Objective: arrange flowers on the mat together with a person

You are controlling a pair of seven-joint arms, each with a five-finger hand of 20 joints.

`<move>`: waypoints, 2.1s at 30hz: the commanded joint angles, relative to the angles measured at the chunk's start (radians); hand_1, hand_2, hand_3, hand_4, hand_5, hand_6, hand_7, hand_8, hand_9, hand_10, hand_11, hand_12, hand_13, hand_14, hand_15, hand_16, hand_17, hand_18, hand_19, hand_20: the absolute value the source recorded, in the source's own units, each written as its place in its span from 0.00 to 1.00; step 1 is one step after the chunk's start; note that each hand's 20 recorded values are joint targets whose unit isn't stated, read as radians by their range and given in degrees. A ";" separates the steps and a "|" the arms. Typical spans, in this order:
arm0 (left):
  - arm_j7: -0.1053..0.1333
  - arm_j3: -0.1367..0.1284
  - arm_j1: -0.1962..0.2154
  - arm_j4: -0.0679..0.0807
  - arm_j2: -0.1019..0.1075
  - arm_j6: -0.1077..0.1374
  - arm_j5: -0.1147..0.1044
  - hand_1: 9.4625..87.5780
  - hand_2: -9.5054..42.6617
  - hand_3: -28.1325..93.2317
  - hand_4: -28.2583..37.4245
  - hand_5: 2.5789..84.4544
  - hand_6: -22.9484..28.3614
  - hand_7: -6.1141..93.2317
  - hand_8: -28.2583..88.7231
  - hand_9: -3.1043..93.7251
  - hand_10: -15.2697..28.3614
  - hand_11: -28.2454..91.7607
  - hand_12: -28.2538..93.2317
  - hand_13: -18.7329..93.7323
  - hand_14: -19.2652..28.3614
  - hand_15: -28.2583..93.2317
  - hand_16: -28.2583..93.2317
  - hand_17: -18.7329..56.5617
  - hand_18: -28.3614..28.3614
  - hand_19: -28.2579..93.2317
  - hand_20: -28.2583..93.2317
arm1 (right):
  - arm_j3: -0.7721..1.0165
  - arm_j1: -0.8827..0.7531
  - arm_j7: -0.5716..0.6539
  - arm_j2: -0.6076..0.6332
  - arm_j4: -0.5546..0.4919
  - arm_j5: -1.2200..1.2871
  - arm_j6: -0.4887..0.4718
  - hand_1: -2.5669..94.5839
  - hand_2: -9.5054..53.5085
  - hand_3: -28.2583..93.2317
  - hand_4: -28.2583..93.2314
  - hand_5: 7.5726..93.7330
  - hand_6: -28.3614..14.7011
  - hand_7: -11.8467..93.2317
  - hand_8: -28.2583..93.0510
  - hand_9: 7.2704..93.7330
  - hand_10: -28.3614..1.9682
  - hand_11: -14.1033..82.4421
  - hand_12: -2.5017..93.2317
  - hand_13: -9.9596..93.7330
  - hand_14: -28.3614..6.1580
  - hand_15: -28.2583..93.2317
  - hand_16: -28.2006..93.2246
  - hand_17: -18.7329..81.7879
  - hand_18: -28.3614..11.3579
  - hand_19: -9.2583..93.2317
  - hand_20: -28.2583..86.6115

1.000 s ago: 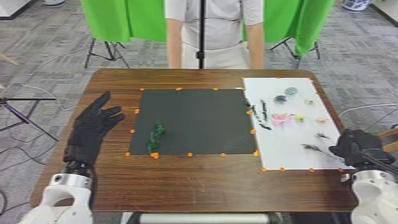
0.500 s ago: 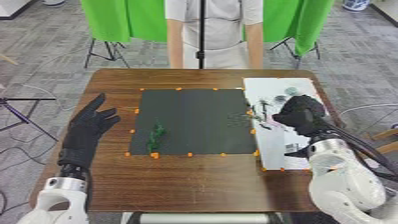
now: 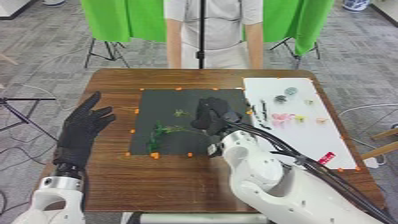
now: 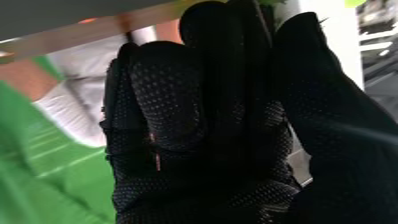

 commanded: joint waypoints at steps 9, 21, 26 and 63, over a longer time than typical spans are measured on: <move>-0.031 0.001 -0.009 -0.006 0.000 0.000 0.008 0.19 0.25 0.89 0.01 0.35 0.54 0.15 0.17 0.38 0.77 0.46 0.32 0.36 0.92 0.67 0.16 0.14 0.92 0.61 0.33 | -0.083 0.074 0.141 -0.204 0.159 -0.127 -0.210 0.55 0.00 0.75 0.05 0.97 0.67 0.28 0.29 0.99 0.57 0.51 0.25 0.89 0.54 0.77 0.41 0.54 0.13 0.94 0.31; -0.032 -0.010 0.005 -0.012 -0.001 0.003 0.008 0.19 0.25 0.89 0.01 0.35 0.54 0.15 0.17 0.38 0.77 0.46 0.32 0.36 0.92 0.67 0.16 0.14 0.91 0.61 0.33 | -0.058 0.039 0.179 -0.219 0.134 -0.146 -0.379 0.53 0.00 0.77 0.07 1.00 0.65 0.28 0.29 1.00 0.54 0.54 0.25 0.90 0.50 0.80 0.41 0.55 0.09 1.00 0.23; -0.036 -0.010 0.002 -0.013 -0.001 0.003 0.010 0.19 0.25 0.89 0.01 0.35 0.54 0.15 0.17 0.38 0.77 0.46 0.32 0.36 0.91 0.67 0.16 0.14 0.91 0.61 0.33 | -0.048 0.029 0.200 -0.223 0.119 -0.125 -0.441 0.49 0.03 0.78 0.08 1.00 0.64 0.28 0.26 1.00 0.51 0.54 0.24 0.90 0.48 0.80 0.41 0.54 0.08 1.00 0.23; 0.002 -0.002 0.009 -0.002 -0.006 0.006 0.008 0.17 0.24 0.88 0.01 0.36 0.54 0.15 0.17 0.38 0.77 0.46 0.32 0.36 0.91 0.67 0.16 0.14 0.90 0.60 0.33 | 0.432 -0.211 -0.044 -0.097 -0.160 0.568 -0.116 0.30 0.23 0.77 0.06 0.75 0.59 0.25 0.14 0.81 0.37 0.41 0.20 0.74 0.33 0.71 0.35 0.37 0.03 0.78 0.29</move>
